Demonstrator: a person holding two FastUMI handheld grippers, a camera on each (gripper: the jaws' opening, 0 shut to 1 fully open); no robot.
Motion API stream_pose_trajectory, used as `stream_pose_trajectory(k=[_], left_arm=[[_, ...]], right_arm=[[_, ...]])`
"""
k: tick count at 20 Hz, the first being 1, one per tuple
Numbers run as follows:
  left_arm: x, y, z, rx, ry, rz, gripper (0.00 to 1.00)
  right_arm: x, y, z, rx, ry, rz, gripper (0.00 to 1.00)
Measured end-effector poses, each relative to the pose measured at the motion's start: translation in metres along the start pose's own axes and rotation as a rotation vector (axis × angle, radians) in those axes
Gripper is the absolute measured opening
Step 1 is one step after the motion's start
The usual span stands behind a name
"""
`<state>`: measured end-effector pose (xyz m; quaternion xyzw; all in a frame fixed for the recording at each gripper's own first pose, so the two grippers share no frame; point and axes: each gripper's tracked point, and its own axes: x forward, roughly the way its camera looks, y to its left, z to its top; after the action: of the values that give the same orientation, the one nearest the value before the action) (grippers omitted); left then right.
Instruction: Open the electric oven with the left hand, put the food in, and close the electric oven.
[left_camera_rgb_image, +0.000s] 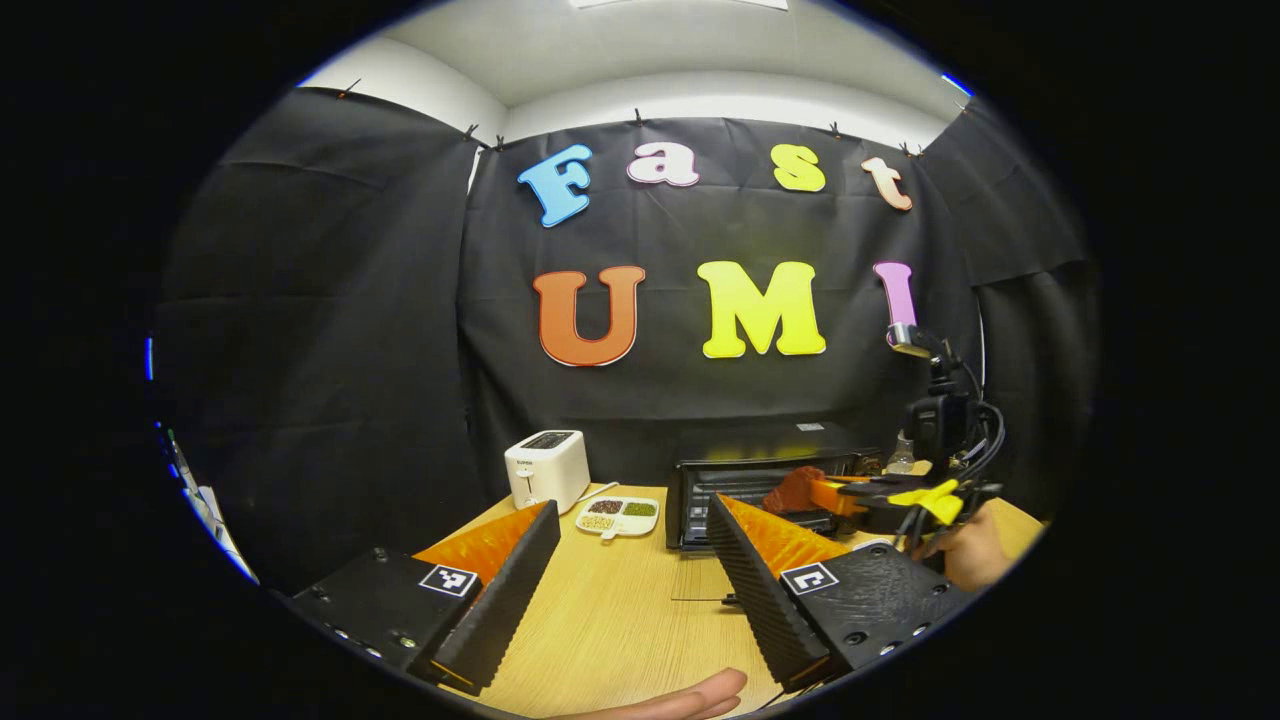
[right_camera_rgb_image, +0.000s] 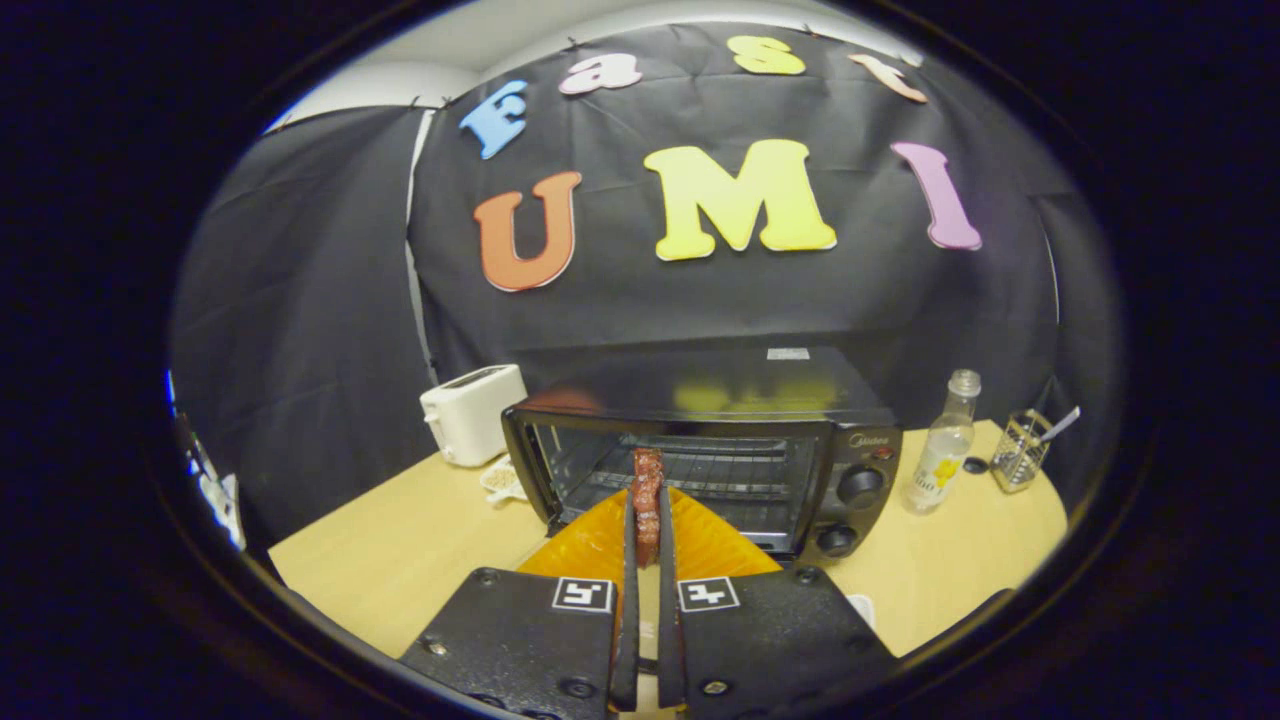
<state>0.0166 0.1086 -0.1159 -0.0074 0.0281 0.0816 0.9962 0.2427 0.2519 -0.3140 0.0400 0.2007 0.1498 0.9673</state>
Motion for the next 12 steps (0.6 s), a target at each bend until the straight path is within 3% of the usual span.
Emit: stream_pose_trajectory(k=[3,9,12], left_arm=[[-0.003,0.006,0.0,0.006,-0.004,-0.002,0.94],[-0.006,0.022,0.0,-0.001,-0.009,0.008,0.94],[-0.006,0.027,-0.002,0.021,-0.006,0.027,0.94]], right_arm=[[0.027,0.0,-0.008,0.137,0.007,0.0,0.11],[0.085,-0.009,-0.023,0.558,0.037,0.023,0.11],[0.109,-0.012,-0.027,0.68,0.047,0.023,0.11]])
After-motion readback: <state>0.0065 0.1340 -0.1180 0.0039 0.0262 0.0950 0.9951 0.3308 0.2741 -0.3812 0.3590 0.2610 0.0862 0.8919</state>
